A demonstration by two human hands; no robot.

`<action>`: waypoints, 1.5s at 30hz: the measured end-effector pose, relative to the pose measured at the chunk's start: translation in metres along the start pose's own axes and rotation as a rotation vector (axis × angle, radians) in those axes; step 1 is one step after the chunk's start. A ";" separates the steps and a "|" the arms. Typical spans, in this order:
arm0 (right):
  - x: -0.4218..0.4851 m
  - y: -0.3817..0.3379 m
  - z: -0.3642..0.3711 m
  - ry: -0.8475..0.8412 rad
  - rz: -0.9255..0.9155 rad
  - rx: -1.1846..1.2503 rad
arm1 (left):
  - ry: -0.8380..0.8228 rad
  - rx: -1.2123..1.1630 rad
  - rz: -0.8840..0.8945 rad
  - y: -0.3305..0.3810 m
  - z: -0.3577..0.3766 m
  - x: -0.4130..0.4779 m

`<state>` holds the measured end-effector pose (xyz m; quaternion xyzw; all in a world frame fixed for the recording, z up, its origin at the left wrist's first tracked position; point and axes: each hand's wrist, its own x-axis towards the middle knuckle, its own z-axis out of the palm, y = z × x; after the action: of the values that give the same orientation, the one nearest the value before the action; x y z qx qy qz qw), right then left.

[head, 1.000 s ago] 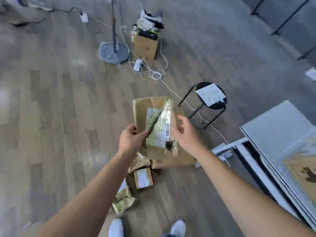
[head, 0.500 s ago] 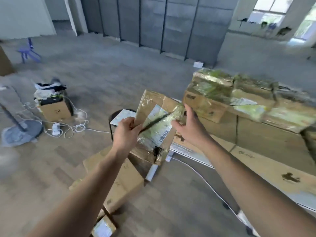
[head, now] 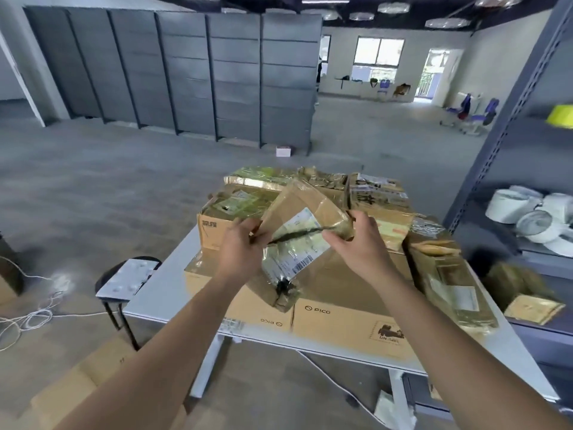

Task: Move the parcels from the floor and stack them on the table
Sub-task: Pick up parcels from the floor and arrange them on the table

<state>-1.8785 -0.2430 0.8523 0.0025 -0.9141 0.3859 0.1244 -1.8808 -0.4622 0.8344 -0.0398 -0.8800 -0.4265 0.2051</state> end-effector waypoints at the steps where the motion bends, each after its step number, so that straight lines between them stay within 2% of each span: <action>1: 0.005 0.008 -0.007 0.018 0.010 -0.032 | -0.026 0.004 0.043 0.003 0.010 0.008; 4: 0.022 0.033 -0.021 0.048 0.025 -0.151 | -0.113 0.075 0.170 0.011 0.042 0.031; 7: 0.044 0.052 -0.031 0.005 0.068 -0.221 | -0.209 0.110 0.260 0.019 0.076 0.059; 12: 0.092 0.076 -0.035 -0.048 0.180 -0.339 | -0.321 0.067 0.296 0.017 0.123 0.114; 15: 0.119 0.088 -0.023 -0.082 0.292 -0.390 | -0.387 0.062 0.238 0.005 0.146 0.147; 18: 0.138 0.104 -0.006 -0.125 0.411 -0.342 | -0.297 0.107 0.237 -0.013 0.155 0.173; 20: 0.146 0.111 0.001 -0.170 0.476 -0.315 | -0.291 0.110 0.126 -0.030 0.156 0.187; 23: 0.155 0.117 0.012 -0.256 0.543 -0.167 | -0.384 0.220 -0.054 -0.055 0.155 0.193; 25: 0.161 0.118 0.018 -0.307 0.555 -0.097 | -0.403 0.293 -0.099 -0.068 0.150 0.192; 30: 0.166 0.115 0.026 -0.471 0.506 -0.117 | -0.393 0.368 -0.130 -0.076 0.144 0.186; 36: 0.172 0.119 0.042 -0.480 0.479 -0.153 | -0.335 0.208 -0.138 -0.088 0.140 0.188; 40: 0.174 0.126 0.054 -0.533 0.565 -0.092 | -0.417 0.377 0.000 -0.093 0.139 0.186; 45: 0.178 0.133 0.052 -0.508 0.497 -0.050 | -0.358 0.576 0.162 -0.099 0.144 0.175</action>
<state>-2.0760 -0.1701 0.7649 -0.1268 -0.8977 0.3691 -0.2046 -2.1121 -0.4333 0.7516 -0.1240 -0.9803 -0.1292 0.0833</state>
